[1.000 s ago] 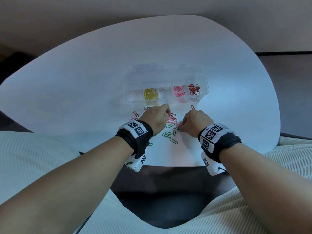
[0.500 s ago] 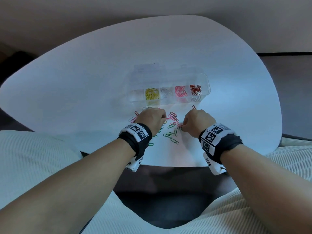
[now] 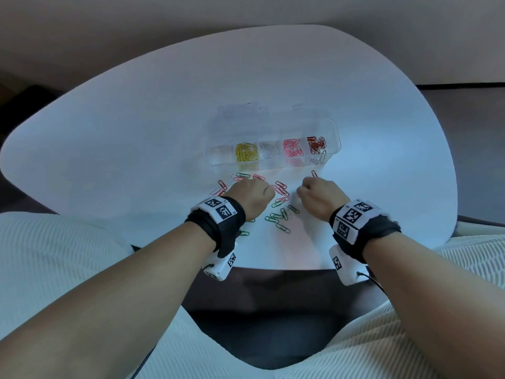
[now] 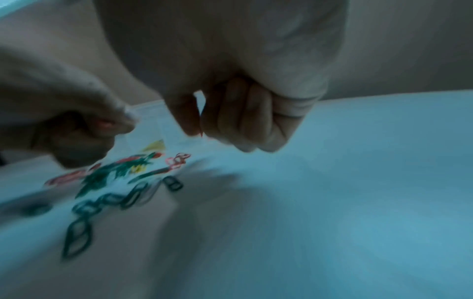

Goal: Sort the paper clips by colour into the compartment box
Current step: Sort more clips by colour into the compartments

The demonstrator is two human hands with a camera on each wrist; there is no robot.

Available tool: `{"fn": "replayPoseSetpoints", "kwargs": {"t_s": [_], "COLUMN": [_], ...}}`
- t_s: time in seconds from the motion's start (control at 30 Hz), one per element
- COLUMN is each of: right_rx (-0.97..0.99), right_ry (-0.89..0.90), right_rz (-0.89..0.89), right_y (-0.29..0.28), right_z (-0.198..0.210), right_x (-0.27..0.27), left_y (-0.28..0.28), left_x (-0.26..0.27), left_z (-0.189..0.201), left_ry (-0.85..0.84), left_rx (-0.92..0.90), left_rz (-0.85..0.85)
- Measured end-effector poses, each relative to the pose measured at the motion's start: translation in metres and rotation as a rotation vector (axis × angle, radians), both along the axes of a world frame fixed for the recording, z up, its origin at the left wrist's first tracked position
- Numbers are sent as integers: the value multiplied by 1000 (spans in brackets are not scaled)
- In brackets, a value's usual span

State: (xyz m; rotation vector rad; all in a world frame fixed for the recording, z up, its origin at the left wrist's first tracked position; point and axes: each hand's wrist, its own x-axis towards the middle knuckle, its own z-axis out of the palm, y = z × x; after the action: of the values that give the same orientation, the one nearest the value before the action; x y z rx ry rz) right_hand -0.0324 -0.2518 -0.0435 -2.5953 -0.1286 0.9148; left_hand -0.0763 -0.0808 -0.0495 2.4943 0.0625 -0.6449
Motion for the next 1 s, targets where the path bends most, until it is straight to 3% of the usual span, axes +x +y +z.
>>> {"fn": "replayPoseSetpoints", "kwargs": {"t_s": [0.1, 0.23, 0.4, 0.6, 0.8, 0.9, 1.0], "right_rx": [342, 737, 820, 671, 525, 404, 238], "right_ry": [14, 271, 322, 258, 333, 171, -56], "right_rz": [-292, -672, -789, -633, -435, -233, 4], "right_y": [-5, -8, -10, -4, 3, 2, 1], "right_z": [6, 10, 9, 8, 10, 8, 7], "right_x": [7, 5, 2, 2, -1, 0, -4], "left_y": [3, 6, 6, 3, 2, 0, -1], "left_x": [2, 5, 5, 4, 4, 4, 2], "left_z": [-1, 0, 6, 4, 1, -2, 2], "left_ry": [-42, -77, -47, 1, -16, -17, -79], "left_rx": [-39, -208, -307, -320, -258, -221, -70], "left_rz": [7, 139, 299, 316, 298, 305, 188]}}
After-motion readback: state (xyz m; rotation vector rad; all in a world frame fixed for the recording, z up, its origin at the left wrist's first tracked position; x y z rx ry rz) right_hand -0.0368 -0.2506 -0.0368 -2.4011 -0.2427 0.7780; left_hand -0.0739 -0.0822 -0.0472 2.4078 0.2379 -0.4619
